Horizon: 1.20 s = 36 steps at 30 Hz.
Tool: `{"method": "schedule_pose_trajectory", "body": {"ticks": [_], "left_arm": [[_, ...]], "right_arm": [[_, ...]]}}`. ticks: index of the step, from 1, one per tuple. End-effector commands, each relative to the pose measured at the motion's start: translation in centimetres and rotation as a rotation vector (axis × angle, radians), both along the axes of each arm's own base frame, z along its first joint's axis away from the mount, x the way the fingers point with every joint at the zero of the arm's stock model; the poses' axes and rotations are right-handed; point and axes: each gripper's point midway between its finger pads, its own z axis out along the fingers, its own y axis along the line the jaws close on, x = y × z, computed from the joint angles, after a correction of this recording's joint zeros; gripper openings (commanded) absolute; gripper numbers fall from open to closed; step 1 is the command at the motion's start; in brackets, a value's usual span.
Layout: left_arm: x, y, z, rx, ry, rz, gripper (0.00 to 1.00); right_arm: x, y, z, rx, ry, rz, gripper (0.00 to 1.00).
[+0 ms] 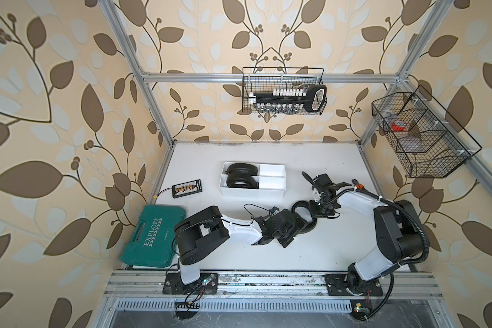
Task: Place the belts into the storage roll
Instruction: Roll the belt at the center of the board.
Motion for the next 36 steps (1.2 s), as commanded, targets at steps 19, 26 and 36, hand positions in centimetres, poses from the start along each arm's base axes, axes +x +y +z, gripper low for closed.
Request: {"method": "schedule_pose_trajectory", "body": {"ticks": [19,26,36], "left_arm": [[2.3,6.4,-6.1,0.464,0.097,-0.099,0.82],[2.3,6.7,-6.8,0.515,0.089,-0.129,0.73],[2.2,6.5,-7.3,0.542,0.090,-0.180,0.49]], "right_arm": [[-0.8,2.5,1.1,0.061,-0.051,0.066,0.07],[-1.0,3.0,1.0,0.053,-0.040,0.085,0.07],[-1.4,3.1,1.6,0.017,-0.040,0.105,0.08]]}}
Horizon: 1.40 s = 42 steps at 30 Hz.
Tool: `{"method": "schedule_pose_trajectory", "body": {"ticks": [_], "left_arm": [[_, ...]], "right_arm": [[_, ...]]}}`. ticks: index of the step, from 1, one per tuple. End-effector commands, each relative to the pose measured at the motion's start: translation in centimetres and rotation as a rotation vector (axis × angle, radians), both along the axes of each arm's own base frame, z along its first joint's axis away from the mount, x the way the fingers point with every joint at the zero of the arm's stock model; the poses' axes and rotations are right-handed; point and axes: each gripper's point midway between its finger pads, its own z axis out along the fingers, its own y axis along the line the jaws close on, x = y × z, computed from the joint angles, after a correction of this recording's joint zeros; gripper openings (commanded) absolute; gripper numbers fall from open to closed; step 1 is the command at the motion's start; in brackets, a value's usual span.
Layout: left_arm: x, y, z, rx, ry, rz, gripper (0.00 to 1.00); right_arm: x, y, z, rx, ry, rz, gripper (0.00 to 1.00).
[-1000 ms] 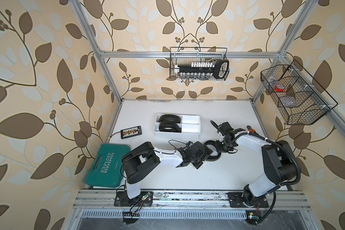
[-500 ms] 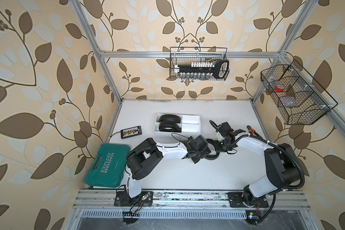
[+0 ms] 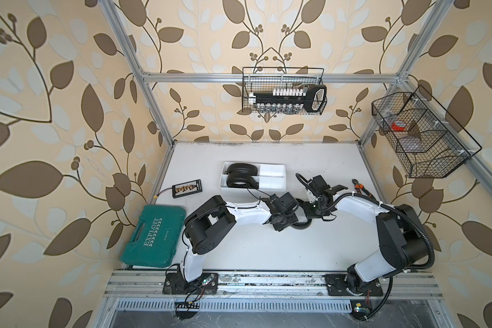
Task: Place the belts into the storage roll
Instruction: Roll the belt at the center of the board, then pick up the belt from the center of the board.
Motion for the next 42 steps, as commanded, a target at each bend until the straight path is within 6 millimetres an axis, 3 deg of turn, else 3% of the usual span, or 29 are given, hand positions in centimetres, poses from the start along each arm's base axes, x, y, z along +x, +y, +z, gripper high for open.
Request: {"method": "schedule_pose_trajectory", "body": {"ticks": [1,8,11,18,22,28,33,35,37,42], "left_arm": [[-1.5,3.9,-4.8,0.183,0.069,-0.022,0.48],[-1.8,4.7,-3.2,0.214,0.035,-0.101,0.34],[-2.0,4.9,-1.7,0.237,0.014,-0.174,0.24],[-2.0,5.6,2.8,0.283,-0.064,-0.316,0.10],[-2.4,6.3,4.0,0.304,-0.071,-0.364,0.01],[-3.0,6.8,4.3,0.317,-0.060,-0.407,0.00],[-3.3,6.8,4.7,0.305,-0.041,-0.467,0.00],[-3.4,6.9,4.8,0.298,-0.002,-0.515,0.00],[-3.5,7.7,5.2,0.288,0.043,-0.557,0.00],[-3.8,10.0,6.8,0.248,0.111,-0.618,0.00]], "right_arm": [[-1.3,0.3,0.8,0.009,0.030,0.027,0.08],[-2.0,0.2,2.2,0.010,0.023,0.031,0.08],[-2.3,0.6,3.1,0.025,0.015,0.042,0.10],[-2.1,2.8,6.4,0.152,-0.035,0.067,0.21],[-1.8,3.7,8.5,0.213,-0.067,0.073,0.27],[-1.9,5.3,12.2,0.339,-0.140,0.096,0.52],[-2.6,6.0,13.7,0.393,-0.150,0.130,0.62],[-2.9,5.9,14.3,0.394,-0.182,0.145,0.72],[-3.4,6.0,15.1,0.368,-0.253,0.189,0.85],[-5.8,7.9,15.7,0.295,-0.343,0.349,0.97]]}}
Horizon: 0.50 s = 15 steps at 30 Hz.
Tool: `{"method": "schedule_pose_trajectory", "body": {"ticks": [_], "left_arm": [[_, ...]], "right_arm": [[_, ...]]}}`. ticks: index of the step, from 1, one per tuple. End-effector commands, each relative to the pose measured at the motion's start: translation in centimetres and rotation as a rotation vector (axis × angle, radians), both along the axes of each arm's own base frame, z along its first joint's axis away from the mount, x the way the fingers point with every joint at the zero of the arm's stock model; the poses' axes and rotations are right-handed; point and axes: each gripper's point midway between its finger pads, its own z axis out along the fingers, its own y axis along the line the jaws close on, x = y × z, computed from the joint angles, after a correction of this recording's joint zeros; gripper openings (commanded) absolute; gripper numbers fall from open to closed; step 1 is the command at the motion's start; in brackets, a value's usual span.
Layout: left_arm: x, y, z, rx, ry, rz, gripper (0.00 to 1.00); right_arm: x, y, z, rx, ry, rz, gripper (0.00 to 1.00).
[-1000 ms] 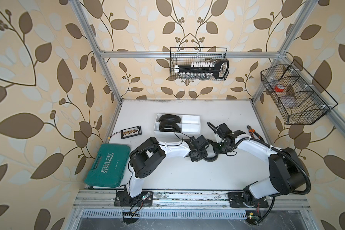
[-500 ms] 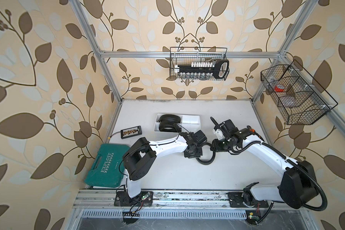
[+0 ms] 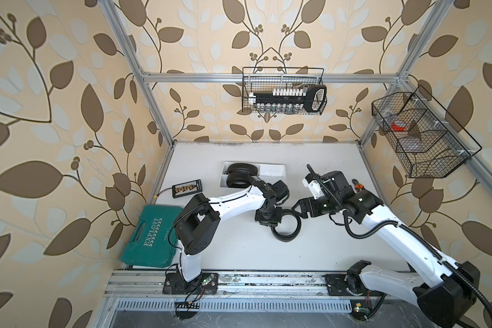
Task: Place the belts into the storage roll
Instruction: Pick up the belt from the center of the board.
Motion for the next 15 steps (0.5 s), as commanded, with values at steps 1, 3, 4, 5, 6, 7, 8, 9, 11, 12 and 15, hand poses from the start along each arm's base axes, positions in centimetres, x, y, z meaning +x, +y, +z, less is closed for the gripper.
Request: {"method": "schedule_pose_trajectory", "body": {"ticks": [1,3,4,5,6,7,8,9,11,12,15], "left_arm": [[-1.2,1.4,3.1,-0.039,0.076,-0.098,0.00],[-1.5,2.0,4.4,-0.025,0.095,-0.142,0.00],[-1.4,2.4,5.0,-0.010,0.091,-0.159,0.00],[-1.3,2.9,5.6,0.004,0.084,-0.170,0.00],[-1.1,3.4,6.3,0.010,0.083,-0.176,0.00],[-0.8,3.8,6.8,0.009,0.086,-0.171,0.00],[-0.5,4.4,7.4,0.008,0.086,-0.162,0.00],[-0.2,4.8,7.8,0.004,0.095,-0.155,0.00],[0.1,5.6,8.5,0.006,0.114,-0.152,0.00],[0.2,6.0,8.7,0.019,0.121,-0.152,0.00],[0.3,6.5,9.3,0.025,0.129,-0.157,0.00]], "right_arm": [[-1.4,1.0,-0.1,-0.091,-0.105,0.081,0.99],[-2.7,2.3,0.9,-0.131,-0.196,0.142,0.99],[-3.3,2.8,1.4,-0.146,-0.233,0.169,0.99],[-4.0,3.4,1.9,-0.165,-0.273,0.205,0.99],[-4.7,4.1,2.4,-0.189,-0.313,0.242,0.99],[-5.3,4.7,2.7,-0.215,-0.349,0.271,0.99],[-6.1,5.5,3.1,-0.251,-0.402,0.309,0.99],[-6.7,6.1,3.4,-0.300,-0.458,0.338,0.99],[-7.5,7.3,4.0,-0.411,-0.576,0.383,0.99],[-7.6,7.8,4.1,-0.478,-0.624,0.400,0.99],[-7.5,9.3,4.2,-0.676,-0.746,0.455,0.99]]}}
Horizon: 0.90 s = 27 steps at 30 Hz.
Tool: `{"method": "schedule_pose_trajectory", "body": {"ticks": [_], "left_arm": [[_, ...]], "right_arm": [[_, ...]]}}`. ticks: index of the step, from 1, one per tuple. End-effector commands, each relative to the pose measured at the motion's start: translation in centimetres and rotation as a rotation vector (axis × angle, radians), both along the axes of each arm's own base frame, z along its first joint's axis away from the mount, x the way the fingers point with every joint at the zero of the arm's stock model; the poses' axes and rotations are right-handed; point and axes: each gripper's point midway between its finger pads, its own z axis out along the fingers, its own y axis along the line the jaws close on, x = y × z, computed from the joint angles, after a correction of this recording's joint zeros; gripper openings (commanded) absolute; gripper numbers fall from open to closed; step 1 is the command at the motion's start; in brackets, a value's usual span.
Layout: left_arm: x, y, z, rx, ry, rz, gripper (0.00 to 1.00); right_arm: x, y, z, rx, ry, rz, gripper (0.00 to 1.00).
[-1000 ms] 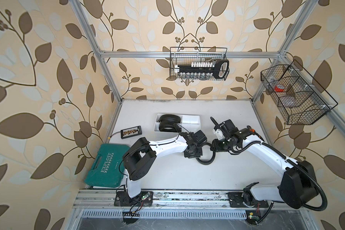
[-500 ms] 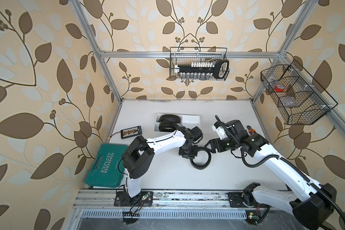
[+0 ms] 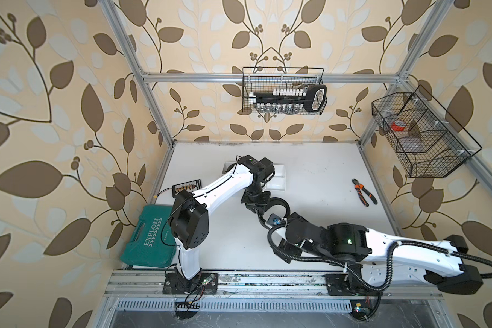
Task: Place the belts into the storage roll
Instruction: Pick up the belt from the center of the board.
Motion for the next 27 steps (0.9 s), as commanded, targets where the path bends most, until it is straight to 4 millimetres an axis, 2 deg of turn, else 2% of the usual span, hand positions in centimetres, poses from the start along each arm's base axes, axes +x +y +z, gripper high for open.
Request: {"method": "schedule_pose_trajectory", "body": {"ticks": [1,7,16,22,27], "left_arm": [[-1.3,1.3,1.9,0.002,0.048,-0.040,0.00],[-1.5,1.5,2.1,-0.018,0.077,-0.036,0.00],[-2.1,1.1,1.8,-0.060,0.115,-0.038,0.00],[-2.5,1.0,1.7,-0.076,0.130,-0.042,0.00],[-2.7,1.0,1.8,-0.083,0.138,-0.047,0.00]], "right_arm": [[2.3,-0.5,1.2,-0.244,-0.306,-0.036,0.99],[3.7,1.1,-0.1,-0.527,-0.519,-0.021,0.99],[4.8,3.3,-1.5,-0.714,-0.680,0.077,0.98],[5.6,3.3,-3.1,-0.799,-0.679,0.110,0.89],[6.3,2.8,-3.6,-0.823,-0.669,0.100,0.78]]}}
